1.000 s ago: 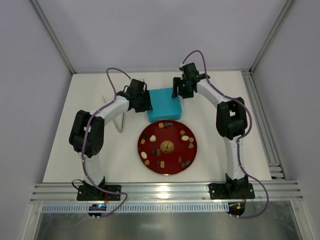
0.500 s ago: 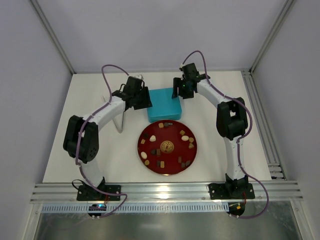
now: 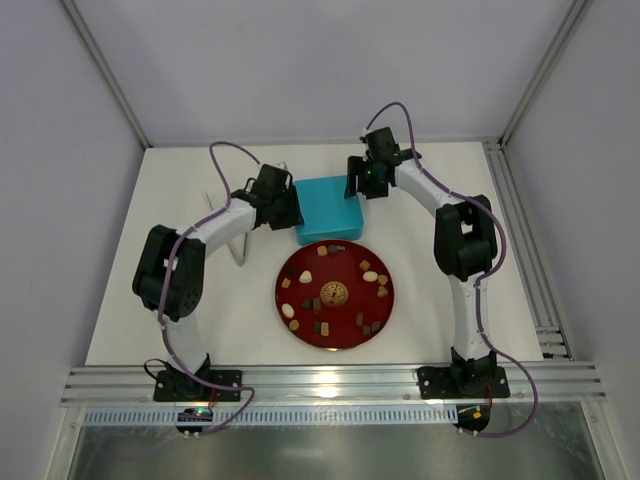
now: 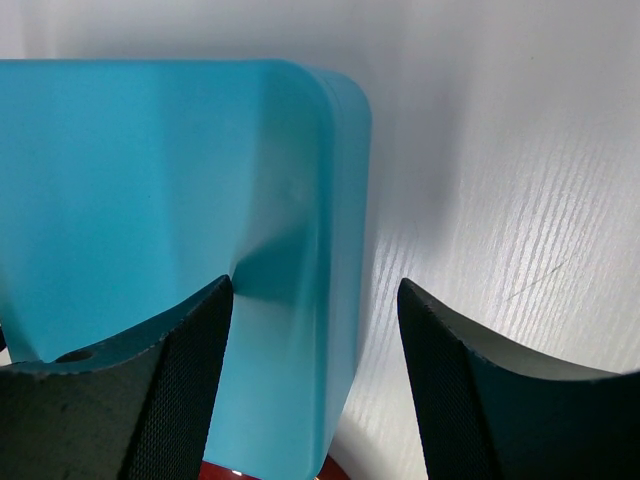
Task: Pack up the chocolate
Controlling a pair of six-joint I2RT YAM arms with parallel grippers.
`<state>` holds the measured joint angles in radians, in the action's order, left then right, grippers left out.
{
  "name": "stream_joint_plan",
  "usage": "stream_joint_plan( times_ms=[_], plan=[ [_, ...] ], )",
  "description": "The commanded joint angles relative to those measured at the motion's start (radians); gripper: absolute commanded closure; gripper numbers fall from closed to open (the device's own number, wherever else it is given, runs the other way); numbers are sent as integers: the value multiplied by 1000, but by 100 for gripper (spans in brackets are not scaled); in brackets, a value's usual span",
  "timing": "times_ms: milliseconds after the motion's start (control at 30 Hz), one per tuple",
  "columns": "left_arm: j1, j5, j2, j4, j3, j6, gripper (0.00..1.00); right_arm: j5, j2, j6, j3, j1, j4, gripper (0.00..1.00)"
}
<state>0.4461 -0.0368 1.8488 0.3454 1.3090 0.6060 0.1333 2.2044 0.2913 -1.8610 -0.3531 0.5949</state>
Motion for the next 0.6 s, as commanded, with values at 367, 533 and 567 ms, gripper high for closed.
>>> stream_joint_plan(
  times_ms=[367, 533, 567],
  plan=[
    [-27, 43, 9, 93, 222, -49, 50, -15, -37, -7, 6, 3, 22, 32],
    [-70, 83, 145, 112, 421, -77, 48, -9, -29, -7, 0, 5, 22, 32],
    [-72, 93, 162, 115, 440, -83, 48, -9, -29, -7, 0, 3, 20, 32]
  ],
)
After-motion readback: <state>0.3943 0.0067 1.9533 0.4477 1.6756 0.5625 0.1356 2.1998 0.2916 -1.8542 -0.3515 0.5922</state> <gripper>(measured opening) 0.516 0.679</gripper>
